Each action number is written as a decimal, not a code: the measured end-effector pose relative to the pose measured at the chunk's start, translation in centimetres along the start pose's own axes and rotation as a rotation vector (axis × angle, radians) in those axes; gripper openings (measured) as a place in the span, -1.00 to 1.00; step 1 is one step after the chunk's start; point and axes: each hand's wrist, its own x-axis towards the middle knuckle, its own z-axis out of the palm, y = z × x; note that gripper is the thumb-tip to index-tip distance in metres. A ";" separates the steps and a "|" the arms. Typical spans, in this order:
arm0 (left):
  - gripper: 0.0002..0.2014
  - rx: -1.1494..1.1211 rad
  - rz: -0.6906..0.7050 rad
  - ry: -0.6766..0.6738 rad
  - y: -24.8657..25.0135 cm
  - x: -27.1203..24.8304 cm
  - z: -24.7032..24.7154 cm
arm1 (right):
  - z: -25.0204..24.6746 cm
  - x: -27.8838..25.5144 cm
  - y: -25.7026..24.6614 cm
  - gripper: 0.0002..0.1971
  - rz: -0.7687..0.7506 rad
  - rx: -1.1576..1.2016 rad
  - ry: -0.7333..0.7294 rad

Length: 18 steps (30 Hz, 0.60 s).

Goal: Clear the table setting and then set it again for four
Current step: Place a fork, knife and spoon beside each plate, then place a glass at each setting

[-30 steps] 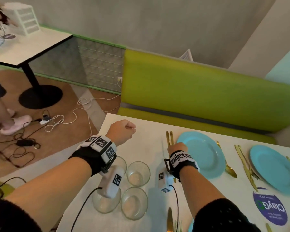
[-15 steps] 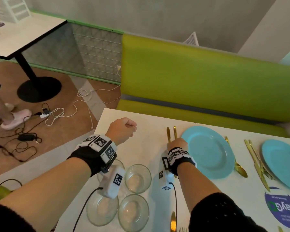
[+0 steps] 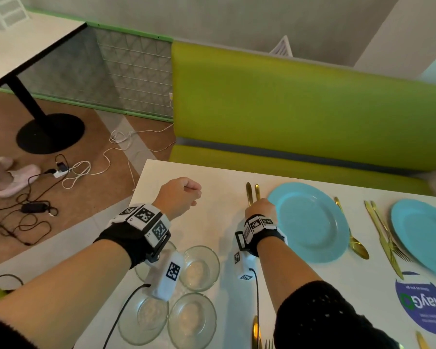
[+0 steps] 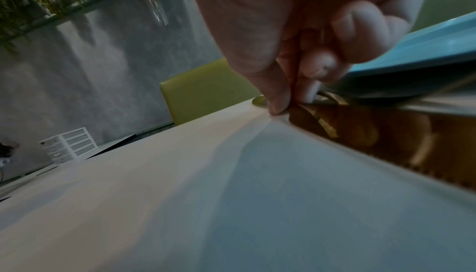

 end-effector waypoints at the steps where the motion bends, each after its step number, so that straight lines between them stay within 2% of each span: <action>1: -0.94 0.000 0.000 0.002 0.0 0.0 0.0 | 0.0 0.0 0.0 -0.77 0.008 -0.001 0.000; 9: -0.94 0.000 -0.022 0.024 -0.3 -0.4 0.0 | 0.5 0.5 0.4 -0.78 0.010 0.000 0.021; 18: -0.94 -0.019 -0.005 0.051 0.1 -2.6 -0.4 | -0.8 -0.6 1.0 -0.74 -0.095 0.025 0.008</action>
